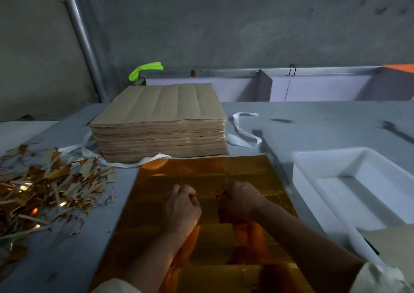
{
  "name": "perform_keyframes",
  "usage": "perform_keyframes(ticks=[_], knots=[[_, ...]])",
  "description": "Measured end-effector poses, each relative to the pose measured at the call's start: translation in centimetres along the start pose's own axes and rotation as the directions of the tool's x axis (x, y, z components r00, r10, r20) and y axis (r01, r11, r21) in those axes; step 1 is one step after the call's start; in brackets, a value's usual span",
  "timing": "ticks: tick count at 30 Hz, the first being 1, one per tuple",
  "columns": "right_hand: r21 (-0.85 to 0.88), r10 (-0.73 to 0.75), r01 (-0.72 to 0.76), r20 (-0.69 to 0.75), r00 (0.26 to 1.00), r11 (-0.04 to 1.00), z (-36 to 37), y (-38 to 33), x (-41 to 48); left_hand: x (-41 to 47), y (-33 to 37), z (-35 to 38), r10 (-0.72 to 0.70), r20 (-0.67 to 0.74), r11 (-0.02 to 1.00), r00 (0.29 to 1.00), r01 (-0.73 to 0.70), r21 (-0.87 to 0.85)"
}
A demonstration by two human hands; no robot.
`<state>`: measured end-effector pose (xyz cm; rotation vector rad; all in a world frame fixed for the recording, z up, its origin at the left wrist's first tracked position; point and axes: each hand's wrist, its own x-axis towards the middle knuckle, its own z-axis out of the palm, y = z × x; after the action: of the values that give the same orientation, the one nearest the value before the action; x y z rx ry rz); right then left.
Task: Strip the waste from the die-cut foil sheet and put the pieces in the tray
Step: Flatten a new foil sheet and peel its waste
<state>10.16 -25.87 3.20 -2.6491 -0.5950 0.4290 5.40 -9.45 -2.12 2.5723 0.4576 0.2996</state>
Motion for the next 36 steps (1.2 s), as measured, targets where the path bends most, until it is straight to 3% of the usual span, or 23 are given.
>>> perform_keyframes(ticks=[14,29,36], knots=[[-0.112,0.026,-0.032,-0.048,0.999,0.993,-7.3,5.4,-1.6,0.0,0.3,-0.2,0.003,-0.008,1.0,1.0,-0.003,0.005],[-0.204,0.139,-0.132,0.021,0.99,0.97,-7.7,7.6,-1.5,0.1,0.1,0.1,0.006,0.002,0.999,1.0,-0.006,0.034],[-0.148,0.179,-0.177,0.001,0.984,0.973,-6.7,8.0,-1.2,0.1,0.2,0.1,0.001,0.003,1.0,1.0,-0.002,0.031]])
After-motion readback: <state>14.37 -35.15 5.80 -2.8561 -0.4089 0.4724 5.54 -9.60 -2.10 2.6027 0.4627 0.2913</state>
